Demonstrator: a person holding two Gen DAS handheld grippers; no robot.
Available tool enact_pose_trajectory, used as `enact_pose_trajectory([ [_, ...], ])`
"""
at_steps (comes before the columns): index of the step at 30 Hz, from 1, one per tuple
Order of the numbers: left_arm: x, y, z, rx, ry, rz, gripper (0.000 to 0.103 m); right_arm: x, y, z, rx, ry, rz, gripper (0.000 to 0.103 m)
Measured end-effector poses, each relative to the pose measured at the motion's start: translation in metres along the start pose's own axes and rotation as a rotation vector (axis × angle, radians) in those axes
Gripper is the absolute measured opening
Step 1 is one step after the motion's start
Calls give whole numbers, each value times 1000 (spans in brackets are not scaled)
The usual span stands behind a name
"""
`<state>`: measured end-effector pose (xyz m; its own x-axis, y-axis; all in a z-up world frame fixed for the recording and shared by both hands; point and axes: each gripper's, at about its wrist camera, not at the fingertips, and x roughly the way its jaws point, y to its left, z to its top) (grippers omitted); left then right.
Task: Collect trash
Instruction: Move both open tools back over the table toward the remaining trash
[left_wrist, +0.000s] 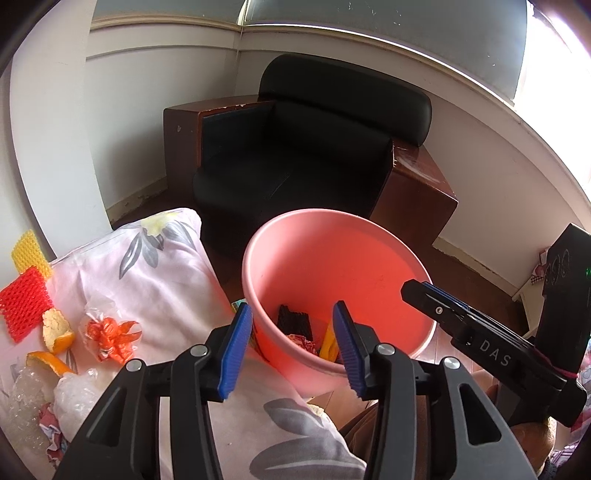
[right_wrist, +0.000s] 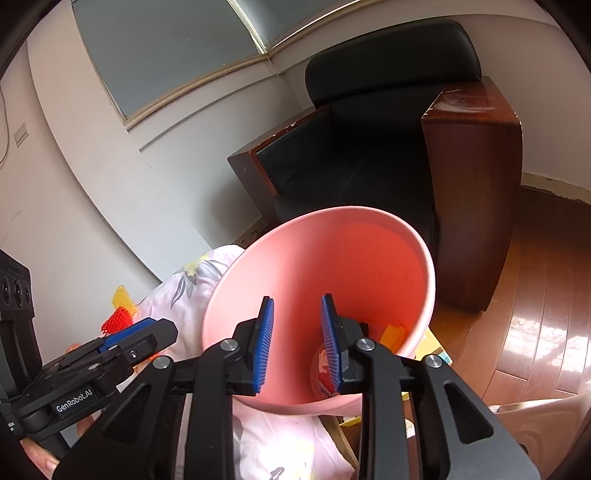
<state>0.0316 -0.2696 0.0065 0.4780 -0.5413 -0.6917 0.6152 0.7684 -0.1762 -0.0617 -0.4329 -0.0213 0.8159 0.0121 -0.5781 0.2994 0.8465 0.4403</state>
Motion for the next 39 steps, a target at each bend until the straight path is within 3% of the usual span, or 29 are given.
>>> enact_pose_trajectory([
  [11,-40,28,-18,-45,-26,42,48,-11,28,-16,-48,33,66,28],
  [31,-116,98,-67,-169,-86,217,53,-16,86,-55,-163,119,151,30],
  [39,-132,119,-94,-199,-82,277,53,-14,89,-66,-180,150,154,30],
])
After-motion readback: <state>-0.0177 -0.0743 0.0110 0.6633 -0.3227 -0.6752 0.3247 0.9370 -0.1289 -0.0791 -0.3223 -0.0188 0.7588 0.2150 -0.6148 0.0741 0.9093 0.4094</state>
